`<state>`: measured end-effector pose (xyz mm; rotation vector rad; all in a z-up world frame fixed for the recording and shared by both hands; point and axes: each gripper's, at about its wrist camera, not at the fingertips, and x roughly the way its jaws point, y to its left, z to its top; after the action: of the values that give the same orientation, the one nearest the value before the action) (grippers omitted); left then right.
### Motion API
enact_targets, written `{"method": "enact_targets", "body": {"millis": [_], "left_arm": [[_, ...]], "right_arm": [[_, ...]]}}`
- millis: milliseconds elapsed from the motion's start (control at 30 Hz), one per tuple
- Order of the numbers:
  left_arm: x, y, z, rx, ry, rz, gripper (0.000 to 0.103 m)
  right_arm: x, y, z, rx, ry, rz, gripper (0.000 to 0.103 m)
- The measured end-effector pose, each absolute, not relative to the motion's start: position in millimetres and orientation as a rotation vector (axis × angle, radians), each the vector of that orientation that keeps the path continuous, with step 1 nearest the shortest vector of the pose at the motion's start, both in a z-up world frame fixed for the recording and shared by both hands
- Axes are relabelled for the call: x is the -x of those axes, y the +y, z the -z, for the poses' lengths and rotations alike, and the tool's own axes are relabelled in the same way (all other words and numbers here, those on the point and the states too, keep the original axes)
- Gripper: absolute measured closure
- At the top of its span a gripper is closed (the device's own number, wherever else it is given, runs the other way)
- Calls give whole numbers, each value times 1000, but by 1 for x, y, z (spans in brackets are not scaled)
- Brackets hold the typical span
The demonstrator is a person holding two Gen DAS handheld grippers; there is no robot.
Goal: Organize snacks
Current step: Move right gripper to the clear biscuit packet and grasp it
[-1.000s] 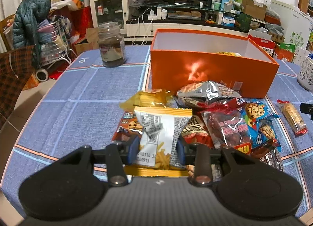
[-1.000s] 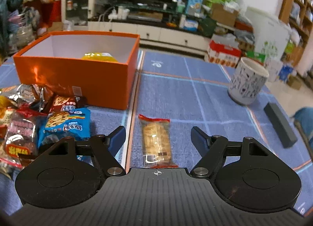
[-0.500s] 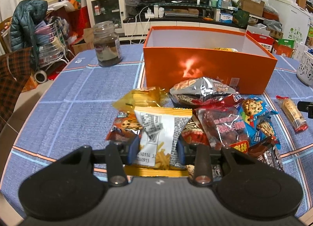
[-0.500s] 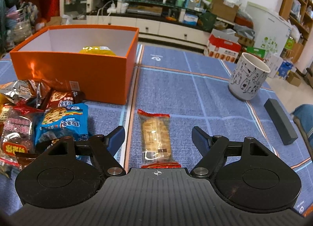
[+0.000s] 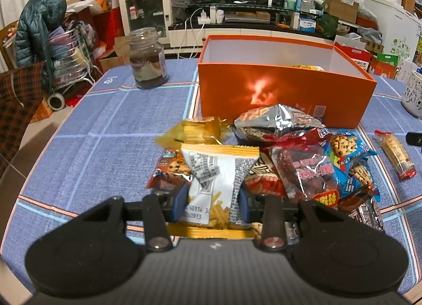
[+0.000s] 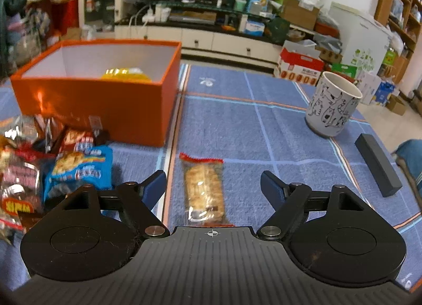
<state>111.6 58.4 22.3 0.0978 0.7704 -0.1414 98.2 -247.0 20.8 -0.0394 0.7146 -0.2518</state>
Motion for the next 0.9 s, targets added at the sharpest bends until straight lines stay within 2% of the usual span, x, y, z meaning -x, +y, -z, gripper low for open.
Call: {"method": "enact_targets", "body": {"millis": [667,733,867,900], "left_arm": [[-112,59,-20,-115,780,139,67],[-112,58,-19,-116,781,140,67],[-113,57,-19,-113,783,140,67],[-113,57,-19,-112,783,140,67]], "right_arm": [[-132,-271,33,-75,837,167,34],[-136,-271,38,-88,863,155,42],[-137,-269,40,-81,867,150,44],[-137,-268,40,-77,866,148,50]]}}
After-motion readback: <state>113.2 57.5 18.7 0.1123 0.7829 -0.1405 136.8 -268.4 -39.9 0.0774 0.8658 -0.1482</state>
